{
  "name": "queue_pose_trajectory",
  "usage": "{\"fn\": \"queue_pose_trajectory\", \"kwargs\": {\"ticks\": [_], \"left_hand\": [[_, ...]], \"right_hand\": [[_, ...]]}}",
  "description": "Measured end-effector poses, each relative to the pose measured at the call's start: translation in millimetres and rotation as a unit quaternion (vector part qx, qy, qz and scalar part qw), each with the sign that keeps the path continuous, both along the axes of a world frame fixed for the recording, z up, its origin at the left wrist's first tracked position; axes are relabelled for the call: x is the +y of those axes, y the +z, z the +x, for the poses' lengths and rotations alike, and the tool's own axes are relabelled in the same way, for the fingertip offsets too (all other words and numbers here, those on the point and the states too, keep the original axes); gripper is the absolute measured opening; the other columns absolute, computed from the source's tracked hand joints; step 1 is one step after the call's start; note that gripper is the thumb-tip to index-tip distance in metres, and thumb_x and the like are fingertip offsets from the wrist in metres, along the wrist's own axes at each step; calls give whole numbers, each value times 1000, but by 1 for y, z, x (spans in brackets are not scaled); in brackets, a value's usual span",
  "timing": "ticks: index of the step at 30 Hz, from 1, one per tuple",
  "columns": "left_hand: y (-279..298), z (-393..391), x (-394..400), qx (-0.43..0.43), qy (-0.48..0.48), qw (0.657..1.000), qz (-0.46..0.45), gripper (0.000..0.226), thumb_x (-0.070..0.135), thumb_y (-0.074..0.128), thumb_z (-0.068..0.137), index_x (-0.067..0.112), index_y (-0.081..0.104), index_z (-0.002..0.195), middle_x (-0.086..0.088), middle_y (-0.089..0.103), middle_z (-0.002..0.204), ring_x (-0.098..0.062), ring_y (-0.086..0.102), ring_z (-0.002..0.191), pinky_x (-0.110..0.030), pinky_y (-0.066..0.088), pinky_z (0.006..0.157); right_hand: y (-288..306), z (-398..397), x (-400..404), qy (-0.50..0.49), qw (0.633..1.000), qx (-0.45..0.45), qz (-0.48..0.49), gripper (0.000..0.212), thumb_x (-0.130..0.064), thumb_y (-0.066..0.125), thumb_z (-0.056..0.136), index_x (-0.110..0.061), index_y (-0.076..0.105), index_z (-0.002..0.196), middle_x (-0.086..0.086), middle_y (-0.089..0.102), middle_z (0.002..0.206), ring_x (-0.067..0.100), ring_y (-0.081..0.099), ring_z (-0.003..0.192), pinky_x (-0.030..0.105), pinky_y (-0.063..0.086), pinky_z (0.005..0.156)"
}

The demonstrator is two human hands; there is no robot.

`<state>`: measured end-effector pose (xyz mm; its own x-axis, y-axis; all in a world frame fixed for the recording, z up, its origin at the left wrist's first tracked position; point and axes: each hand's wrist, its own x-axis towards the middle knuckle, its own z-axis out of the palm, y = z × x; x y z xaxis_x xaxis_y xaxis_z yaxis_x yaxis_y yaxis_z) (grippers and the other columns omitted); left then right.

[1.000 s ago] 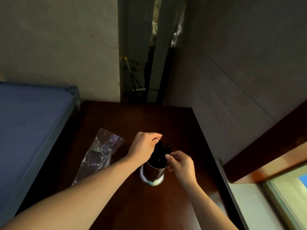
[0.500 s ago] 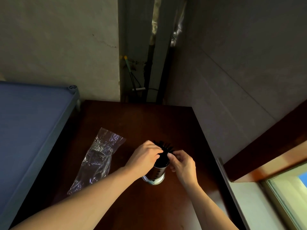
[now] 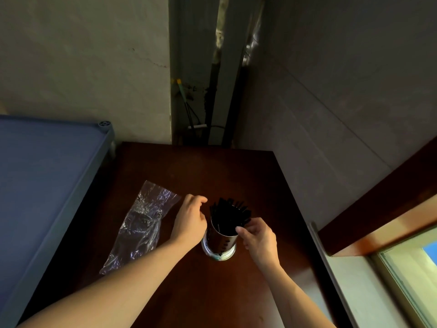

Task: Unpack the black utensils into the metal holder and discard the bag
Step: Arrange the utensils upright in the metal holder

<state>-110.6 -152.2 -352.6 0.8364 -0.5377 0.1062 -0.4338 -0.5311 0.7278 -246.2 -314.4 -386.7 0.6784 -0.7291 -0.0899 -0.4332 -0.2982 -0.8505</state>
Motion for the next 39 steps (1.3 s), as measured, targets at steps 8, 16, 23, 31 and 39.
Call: {"fn": "queue_pose_trajectory", "kwargs": {"ticks": [8, 16, 23, 31, 39], "left_hand": [[-8, -7, 0, 34, -51, 998, 29, 42, -8, 54, 89, 11, 68, 125, 6, 59, 108, -7, 58, 84, -14, 48, 76], [-3, -9, 0, 21, -33, 999, 17, 41, -5, 54, 91, 10, 67, 127, 3, 60, 118, -9, 59, 95, -13, 49, 84], [8, -7, -1, 18, -22, 1000, 2, 40, -5, 54, 91, 11, 69, 125, 6, 57, 111, -7, 56, 93, -4, 42, 71], [28, -6, -6, 10, 55, 996, -62, 26, -2, 58, 90, 17, 73, 97, 8, 60, 94, -7, 58, 83, -7, 41, 63], [64, -14, -36, 115, -136, 981, -76, 48, 6, 68, 83, 23, 65, 128, 8, 58, 114, -7, 61, 86, -21, 52, 81]], "right_hand": [[13, 17, 5, 0, 998, 7, -67, 31, -41, 79, 85, -17, 70, 104, -8, 64, 79, 4, 60, 68, 12, 39, 49], [19, 31, 3, 21, 996, 20, -85, 22, -36, 75, 90, -15, 71, 92, -8, 62, 74, 10, 62, 67, 15, 42, 48], [20, 47, 4, 25, 989, 82, -118, 27, -34, 68, 95, -7, 70, 99, -1, 63, 76, 9, 60, 64, 31, 55, 56], [46, 38, 3, 32, 988, 29, -146, 21, -29, 63, 99, -10, 70, 99, -6, 63, 76, 4, 60, 63, 12, 42, 44], [121, 28, 2, 54, 975, -77, -200, 14, -23, 69, 96, -14, 70, 85, -10, 57, 64, -12, 58, 59, 10, 40, 43]]}}
